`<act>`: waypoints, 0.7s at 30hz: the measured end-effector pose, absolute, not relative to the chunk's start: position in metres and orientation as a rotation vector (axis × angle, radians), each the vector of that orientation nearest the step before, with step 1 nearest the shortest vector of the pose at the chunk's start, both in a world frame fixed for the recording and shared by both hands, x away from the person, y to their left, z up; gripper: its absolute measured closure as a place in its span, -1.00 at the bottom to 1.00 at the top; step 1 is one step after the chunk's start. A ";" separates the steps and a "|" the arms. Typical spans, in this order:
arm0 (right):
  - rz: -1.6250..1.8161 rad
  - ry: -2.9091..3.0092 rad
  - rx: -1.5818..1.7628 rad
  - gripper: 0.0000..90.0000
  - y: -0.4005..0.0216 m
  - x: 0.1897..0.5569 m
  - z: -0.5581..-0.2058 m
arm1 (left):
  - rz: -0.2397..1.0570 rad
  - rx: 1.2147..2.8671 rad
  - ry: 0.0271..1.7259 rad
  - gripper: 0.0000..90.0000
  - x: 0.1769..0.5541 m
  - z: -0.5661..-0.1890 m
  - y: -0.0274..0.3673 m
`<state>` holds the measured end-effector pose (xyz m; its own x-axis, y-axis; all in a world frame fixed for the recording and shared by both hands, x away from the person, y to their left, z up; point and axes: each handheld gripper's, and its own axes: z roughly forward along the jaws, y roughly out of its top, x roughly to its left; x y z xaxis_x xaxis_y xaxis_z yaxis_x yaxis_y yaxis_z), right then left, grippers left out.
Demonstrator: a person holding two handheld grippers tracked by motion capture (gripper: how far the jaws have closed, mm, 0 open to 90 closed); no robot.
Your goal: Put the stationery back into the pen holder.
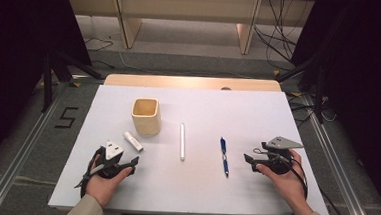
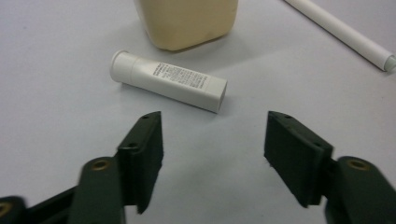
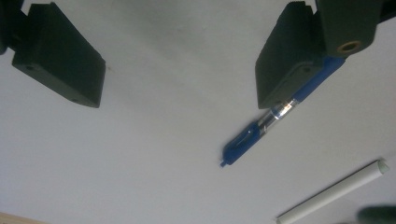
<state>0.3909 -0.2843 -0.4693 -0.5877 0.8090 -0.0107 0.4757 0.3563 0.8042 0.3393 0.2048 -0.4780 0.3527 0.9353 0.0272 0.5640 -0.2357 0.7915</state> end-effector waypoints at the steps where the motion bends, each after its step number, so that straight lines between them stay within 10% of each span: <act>1: 1.108 2.220 1.117 -0.62 -0.284 0.391 -0.470 | 0.678 1.919 1.304 0.16 0.339 -0.476 0.205; 13: 1.113 2.212 1.112 -0.62 -0.287 0.388 -0.469 | 0.672 1.902 1.250 0.95 0.336 -0.471 0.199; 21: 1.105 2.214 1.114 -0.62 -0.285 0.388 -0.469 | 0.633 1.919 1.243 1.00 0.344 -0.471 0.191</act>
<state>0.3876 -0.2851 -0.4693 -0.5879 0.8087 -0.0192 0.4709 0.3614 0.8048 0.3441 0.1905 -0.4707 0.4061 0.9138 0.0064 0.5425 -0.2467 0.8030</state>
